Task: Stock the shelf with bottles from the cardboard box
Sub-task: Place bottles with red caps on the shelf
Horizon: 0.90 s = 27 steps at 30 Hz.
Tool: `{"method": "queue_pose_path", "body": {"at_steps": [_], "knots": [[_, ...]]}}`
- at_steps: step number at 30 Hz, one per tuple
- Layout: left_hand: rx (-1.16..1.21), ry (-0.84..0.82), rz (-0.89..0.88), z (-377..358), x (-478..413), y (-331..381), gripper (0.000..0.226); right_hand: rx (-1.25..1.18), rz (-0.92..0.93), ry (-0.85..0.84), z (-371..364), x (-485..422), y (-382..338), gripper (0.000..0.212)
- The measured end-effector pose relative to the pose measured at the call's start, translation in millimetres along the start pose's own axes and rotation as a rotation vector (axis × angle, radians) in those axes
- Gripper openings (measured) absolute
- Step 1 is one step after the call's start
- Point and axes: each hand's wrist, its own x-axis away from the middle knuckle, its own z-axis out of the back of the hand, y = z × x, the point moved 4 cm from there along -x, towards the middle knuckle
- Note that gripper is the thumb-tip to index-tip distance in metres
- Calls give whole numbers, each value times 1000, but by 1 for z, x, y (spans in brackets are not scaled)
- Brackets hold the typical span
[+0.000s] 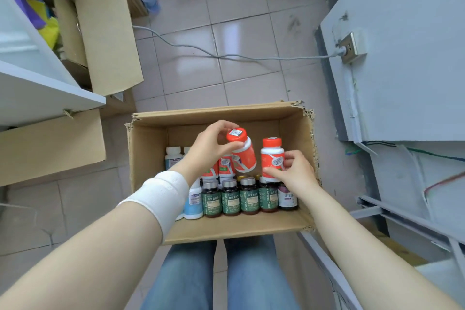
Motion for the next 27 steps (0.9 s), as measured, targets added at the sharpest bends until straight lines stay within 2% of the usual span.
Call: {"method": "queue_pose_path", "body": {"at_steps": [5, 11, 17, 24, 27], "knots": [[191, 61, -80, 33, 75, 60, 25, -195, 53, 7, 29, 92, -13, 57], [384, -55, -99, 43, 166, 105, 4, -451, 130, 90, 37, 226, -8, 50], [292, -245, -281, 28, 271, 143, 6, -708, 138, 256, 6, 350, 33, 63], [198, -402, -401, -22, 409, 175, 28, -915, 261, 401, -10, 484, 103, 41], [242, -511, -420, -57, 470, 188, 25, -968, 303, 453, -8, 536, 145, 40]]}}
